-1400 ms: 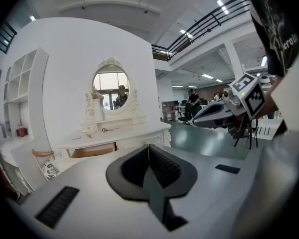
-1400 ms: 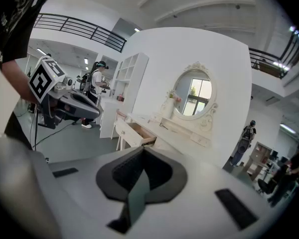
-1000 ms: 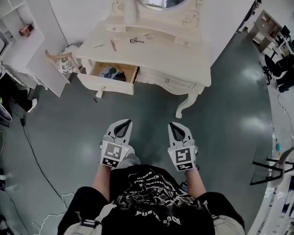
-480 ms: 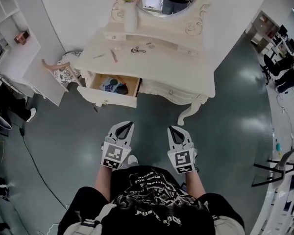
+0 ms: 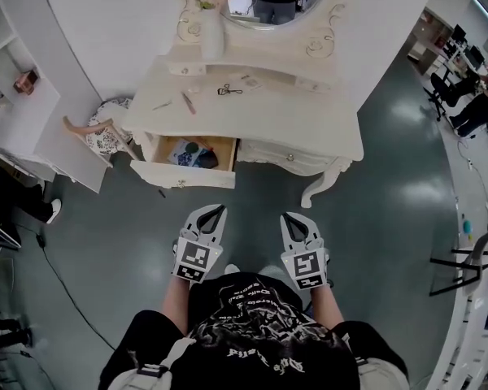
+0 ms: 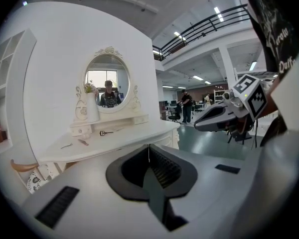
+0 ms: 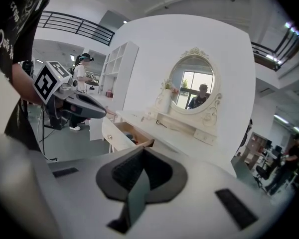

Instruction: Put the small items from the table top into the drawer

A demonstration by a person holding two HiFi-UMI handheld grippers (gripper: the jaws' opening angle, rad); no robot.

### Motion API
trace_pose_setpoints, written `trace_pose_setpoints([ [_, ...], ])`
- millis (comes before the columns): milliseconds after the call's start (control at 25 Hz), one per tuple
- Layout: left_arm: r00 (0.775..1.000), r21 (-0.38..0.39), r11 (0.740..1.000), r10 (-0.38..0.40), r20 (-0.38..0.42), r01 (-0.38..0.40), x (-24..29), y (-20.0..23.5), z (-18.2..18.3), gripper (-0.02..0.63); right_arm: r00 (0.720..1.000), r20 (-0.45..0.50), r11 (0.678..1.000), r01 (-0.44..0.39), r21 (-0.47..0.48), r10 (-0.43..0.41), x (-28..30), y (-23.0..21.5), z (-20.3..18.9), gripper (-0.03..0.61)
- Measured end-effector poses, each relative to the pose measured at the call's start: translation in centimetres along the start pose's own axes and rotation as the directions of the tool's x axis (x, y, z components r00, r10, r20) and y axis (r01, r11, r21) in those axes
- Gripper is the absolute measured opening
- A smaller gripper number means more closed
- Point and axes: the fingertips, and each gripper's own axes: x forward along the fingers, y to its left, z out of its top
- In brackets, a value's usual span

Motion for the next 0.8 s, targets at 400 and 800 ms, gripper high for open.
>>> trace_pose_setpoints([
  [400, 1.0, -0.009, 1.0, -0.023, 0.005, 0.023, 0.6, 0.6, -0.2, 0.017, 0.999, -0.036, 1.0, 0.019, 0.002, -0.019, 0.3, 0.1, -0.1, 0.009],
  [800, 1.0, -0.023, 1.0, 0.009, -0.02, -0.01, 2.0, 1.4, -0.5, 0.017, 0.999, -0.029, 1.0, -0.028, -0.002, 0.028, 2.5, -0.9, -0.1, 0.009],
])
